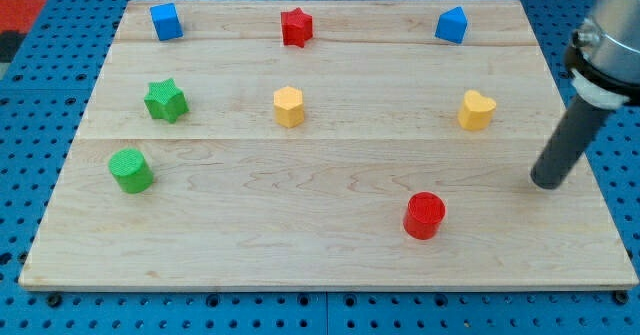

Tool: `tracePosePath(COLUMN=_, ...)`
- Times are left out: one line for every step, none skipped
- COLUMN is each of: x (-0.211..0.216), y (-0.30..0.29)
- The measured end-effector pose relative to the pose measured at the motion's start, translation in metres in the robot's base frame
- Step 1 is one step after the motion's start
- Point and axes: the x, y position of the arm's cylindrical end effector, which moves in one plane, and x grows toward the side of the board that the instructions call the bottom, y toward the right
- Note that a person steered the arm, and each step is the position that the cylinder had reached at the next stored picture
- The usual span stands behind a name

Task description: Move the red circle to the right side of the board

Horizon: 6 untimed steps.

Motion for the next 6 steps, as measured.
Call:
tracePosePath(x=0.039, y=-0.013)
tracePosePath(x=0.04, y=-0.014)
tracePosePath(x=0.045, y=-0.038)
tracePosePath(x=0.081, y=-0.116)
tracePosePath(x=0.065, y=-0.173)
tracePosePath(x=0.036, y=-0.16)
